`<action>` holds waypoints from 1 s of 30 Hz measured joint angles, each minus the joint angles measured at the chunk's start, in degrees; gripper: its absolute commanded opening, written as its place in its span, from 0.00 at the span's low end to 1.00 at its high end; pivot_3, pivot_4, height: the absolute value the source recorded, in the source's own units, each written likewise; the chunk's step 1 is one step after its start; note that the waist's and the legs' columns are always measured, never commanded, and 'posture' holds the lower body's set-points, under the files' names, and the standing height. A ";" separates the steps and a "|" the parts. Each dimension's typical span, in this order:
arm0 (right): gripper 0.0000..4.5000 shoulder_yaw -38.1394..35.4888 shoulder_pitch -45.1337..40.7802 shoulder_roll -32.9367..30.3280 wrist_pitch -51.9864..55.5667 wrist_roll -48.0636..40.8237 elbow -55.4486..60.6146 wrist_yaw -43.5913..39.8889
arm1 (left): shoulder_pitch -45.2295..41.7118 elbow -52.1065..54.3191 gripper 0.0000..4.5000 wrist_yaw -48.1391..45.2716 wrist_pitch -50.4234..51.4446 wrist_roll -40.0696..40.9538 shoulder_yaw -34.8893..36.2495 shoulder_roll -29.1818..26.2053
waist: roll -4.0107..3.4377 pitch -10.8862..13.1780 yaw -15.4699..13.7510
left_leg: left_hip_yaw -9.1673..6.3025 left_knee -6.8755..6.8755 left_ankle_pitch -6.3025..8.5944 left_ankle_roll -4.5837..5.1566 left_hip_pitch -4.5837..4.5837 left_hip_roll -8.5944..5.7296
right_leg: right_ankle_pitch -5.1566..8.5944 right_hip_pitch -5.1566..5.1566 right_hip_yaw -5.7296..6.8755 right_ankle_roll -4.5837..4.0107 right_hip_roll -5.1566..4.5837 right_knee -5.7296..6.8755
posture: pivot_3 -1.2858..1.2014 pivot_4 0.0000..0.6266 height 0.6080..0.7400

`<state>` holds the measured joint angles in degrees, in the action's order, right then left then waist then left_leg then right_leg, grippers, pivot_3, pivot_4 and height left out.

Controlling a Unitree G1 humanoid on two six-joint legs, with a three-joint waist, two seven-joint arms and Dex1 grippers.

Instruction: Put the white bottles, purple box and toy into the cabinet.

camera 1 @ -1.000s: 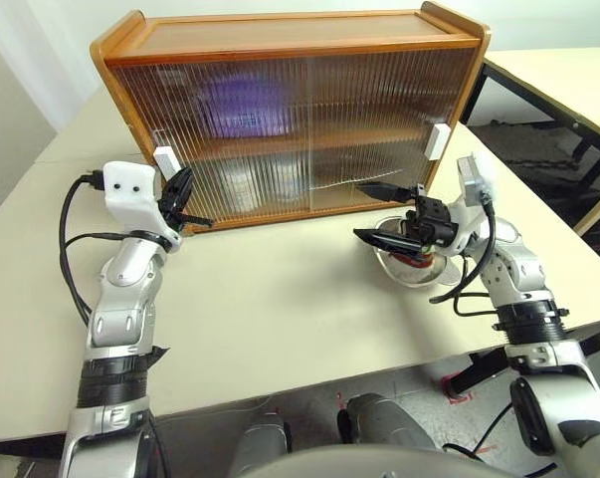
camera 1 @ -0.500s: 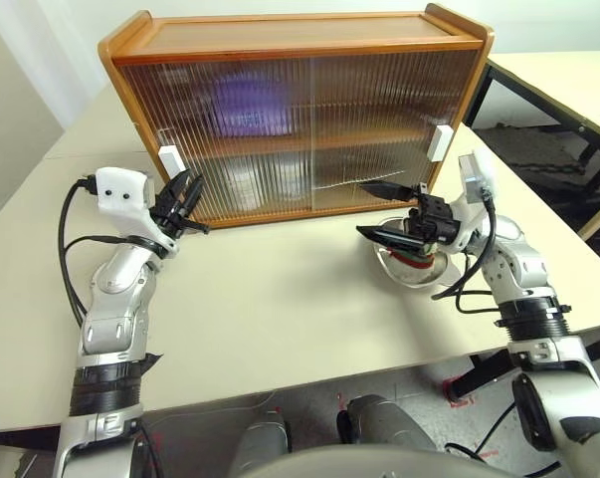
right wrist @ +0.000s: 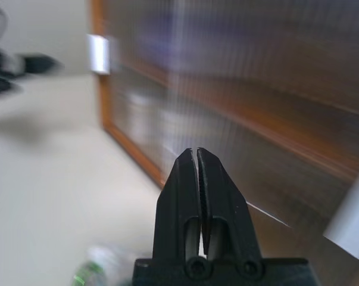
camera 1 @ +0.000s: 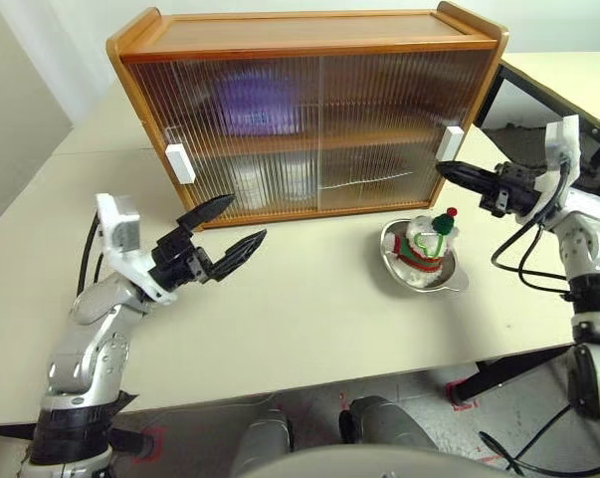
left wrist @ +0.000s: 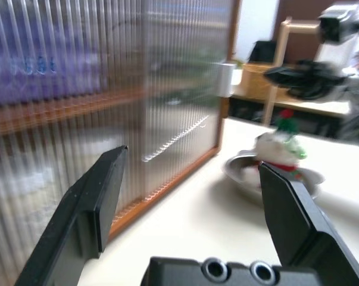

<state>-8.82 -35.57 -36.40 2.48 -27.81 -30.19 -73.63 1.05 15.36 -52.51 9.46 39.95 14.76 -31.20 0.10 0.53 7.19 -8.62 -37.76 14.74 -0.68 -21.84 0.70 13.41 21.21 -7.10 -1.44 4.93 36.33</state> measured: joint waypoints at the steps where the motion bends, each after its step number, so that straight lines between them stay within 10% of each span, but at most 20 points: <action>1: 0.00 -0.03 -0.10 -0.20 -0.81 0.81 -0.87 0.46 | 0.74 0.55 1.00 -0.51 0.36 0.78 0.31 -0.35 | -0.01 0.01 0.09 | 0.00 0.00 0.00 0.00 0.01 0.01 | 0.00 0.00 0.00 0.01 0.00 0.00 | 0.44 0.01 1.00; 30: 0.00 2.58 -10.92 0.54 -13.57 18.35 -17.73 19.49 | 6.51 3.91 1.00 -1.17 1.89 -2.78 -1.90 -2.61 | -0.31 0.00 0.77 | 0.04 0.09 0.10 0.09 -0.14 0.27 | -0.05 0.24 -0.01 -0.04 -0.01 -0.01 | 0.45 0.00 1.00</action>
<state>-6.24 -46.49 -35.86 -11.08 -9.46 -47.92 -54.14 7.56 19.27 -53.68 11.35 37.17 12.86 -33.81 -0.22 0.53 7.96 -8.58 -37.67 14.83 -0.58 -21.98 0.96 13.36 21.44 -7.12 -1.48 4.92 36.32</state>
